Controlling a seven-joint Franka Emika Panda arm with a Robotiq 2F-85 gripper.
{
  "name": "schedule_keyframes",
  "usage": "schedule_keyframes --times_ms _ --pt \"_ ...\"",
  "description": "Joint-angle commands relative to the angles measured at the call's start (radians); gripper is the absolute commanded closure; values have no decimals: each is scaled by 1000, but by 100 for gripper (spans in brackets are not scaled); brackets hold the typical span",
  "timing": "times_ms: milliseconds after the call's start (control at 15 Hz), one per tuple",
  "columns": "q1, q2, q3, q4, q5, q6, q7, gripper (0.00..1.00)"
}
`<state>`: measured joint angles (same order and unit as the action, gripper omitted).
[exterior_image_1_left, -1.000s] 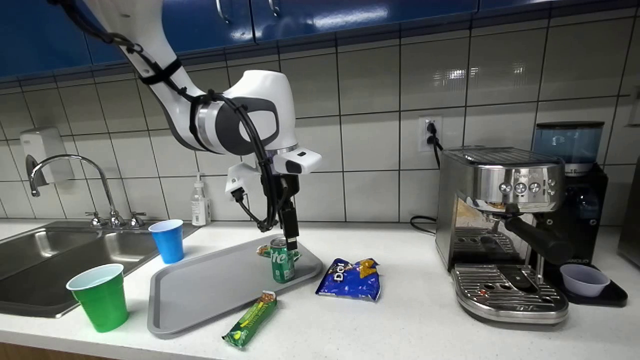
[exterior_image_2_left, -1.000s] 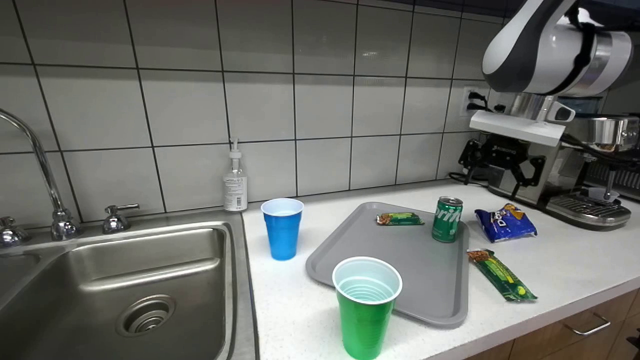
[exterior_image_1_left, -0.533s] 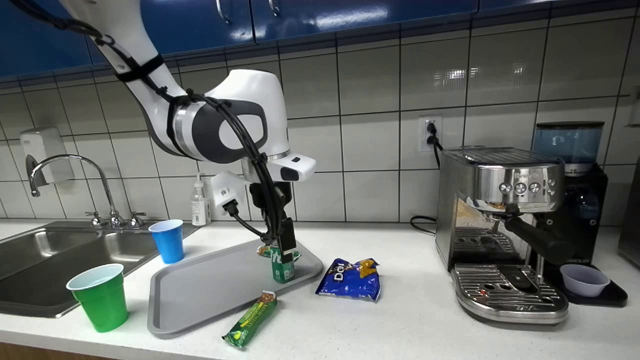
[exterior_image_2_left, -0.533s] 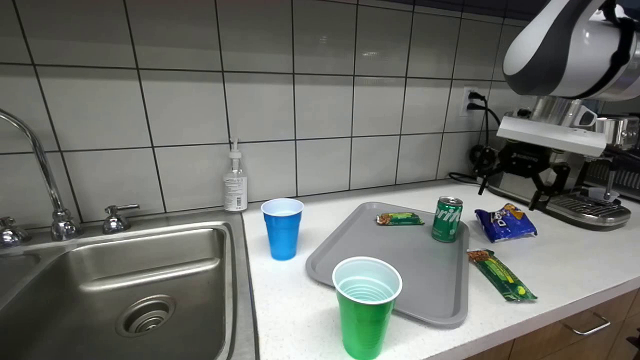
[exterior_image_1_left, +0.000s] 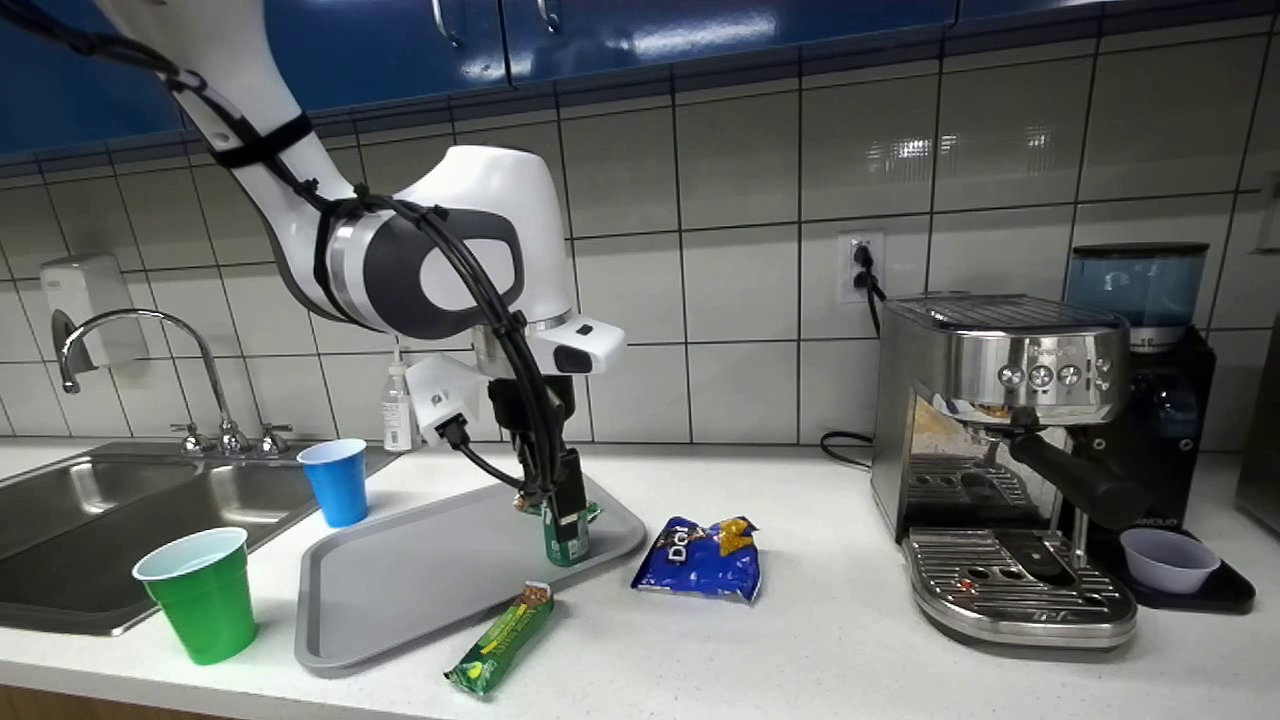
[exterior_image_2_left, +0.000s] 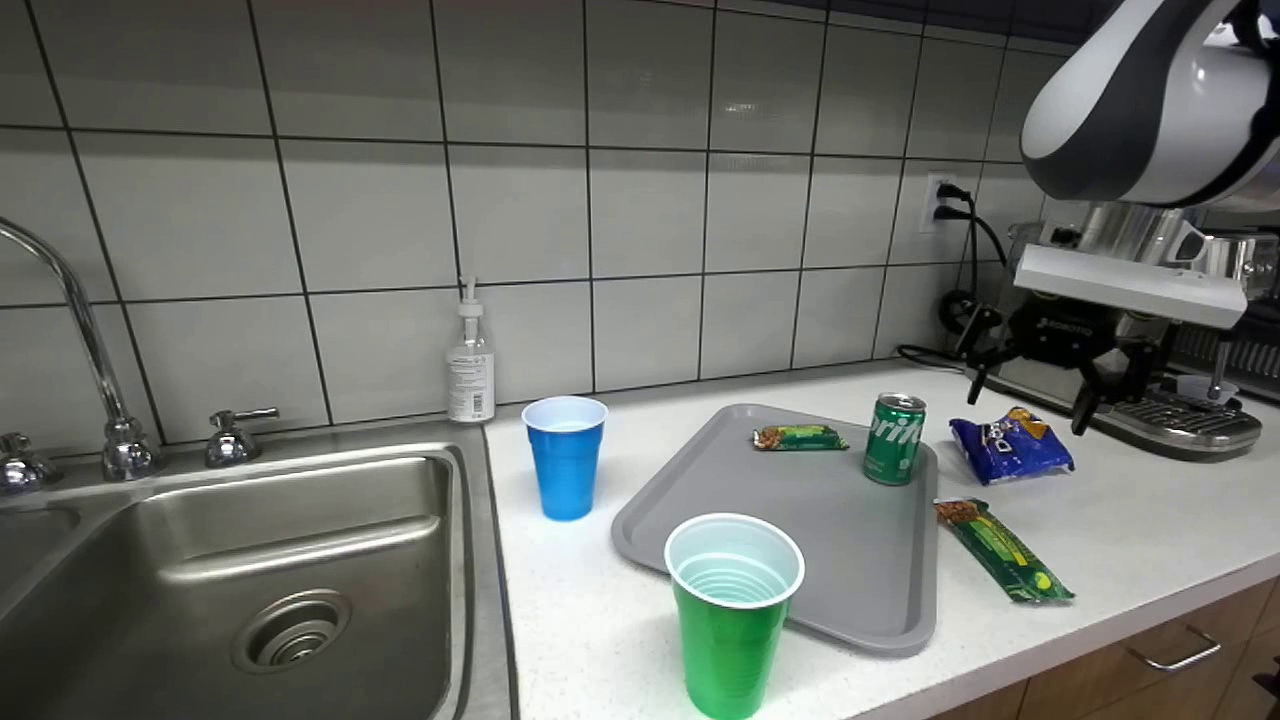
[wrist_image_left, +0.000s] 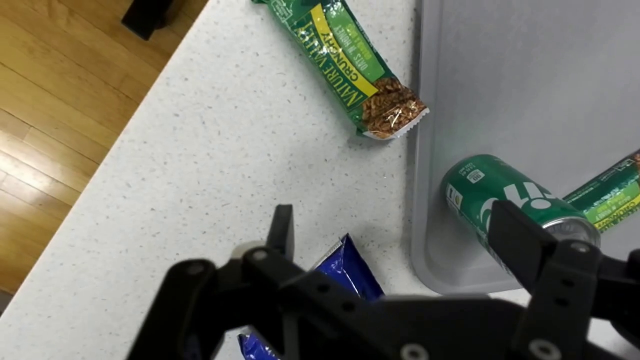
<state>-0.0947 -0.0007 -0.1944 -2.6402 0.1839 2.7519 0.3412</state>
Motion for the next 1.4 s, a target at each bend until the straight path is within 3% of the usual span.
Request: schedule_keyframes --times_ms 0,600,1000,1333 --pt "-19 -1 19 1 -3 -3 3 0" --pt "-9 -21 38 -53 4 42 -251 0" --pt "-2 3 58 -83 -14 74 -349 0" --pt "-2 57 75 -116 -35 166 -409 0"
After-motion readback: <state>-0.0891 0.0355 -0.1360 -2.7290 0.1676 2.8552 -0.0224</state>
